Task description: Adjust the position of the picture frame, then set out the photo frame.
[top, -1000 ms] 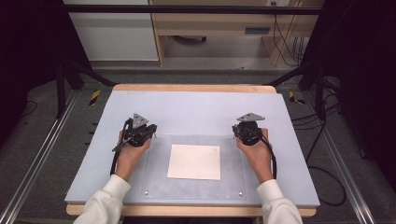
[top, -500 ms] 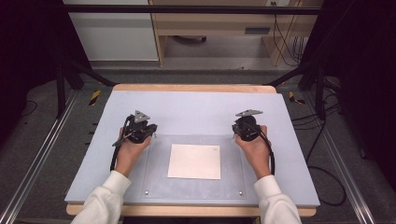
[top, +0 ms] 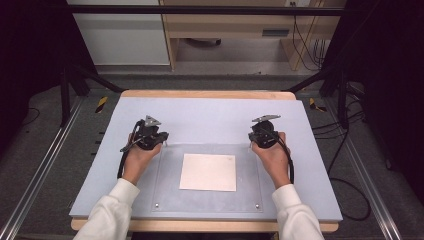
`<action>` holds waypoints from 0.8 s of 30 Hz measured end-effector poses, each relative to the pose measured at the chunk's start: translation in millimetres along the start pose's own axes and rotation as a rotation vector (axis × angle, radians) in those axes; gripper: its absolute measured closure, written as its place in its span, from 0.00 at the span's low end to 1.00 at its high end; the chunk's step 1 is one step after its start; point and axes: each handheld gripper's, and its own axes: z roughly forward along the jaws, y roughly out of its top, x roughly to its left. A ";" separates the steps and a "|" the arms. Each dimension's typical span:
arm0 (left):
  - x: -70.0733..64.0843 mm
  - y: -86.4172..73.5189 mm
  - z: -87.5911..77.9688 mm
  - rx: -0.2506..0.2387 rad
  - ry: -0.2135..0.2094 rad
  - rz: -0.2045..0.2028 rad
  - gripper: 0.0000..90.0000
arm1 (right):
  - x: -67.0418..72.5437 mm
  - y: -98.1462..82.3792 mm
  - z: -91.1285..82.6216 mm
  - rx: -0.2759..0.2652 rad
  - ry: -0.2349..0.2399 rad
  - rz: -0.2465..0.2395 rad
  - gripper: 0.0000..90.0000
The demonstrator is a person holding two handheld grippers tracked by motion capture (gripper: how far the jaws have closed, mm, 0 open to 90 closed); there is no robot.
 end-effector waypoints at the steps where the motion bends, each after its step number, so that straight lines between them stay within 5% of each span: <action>1: 1.0 1.4 0.6 0.008 -0.003 0.002 0.95 | -0.5 0.4 0.0 0.007 0.000 -0.001 0.96; 24: 15.0 15.3 8.9 0.083 -0.066 -0.019 0.95 | -13.0 17.9 8.8 0.098 0.066 0.028 0.96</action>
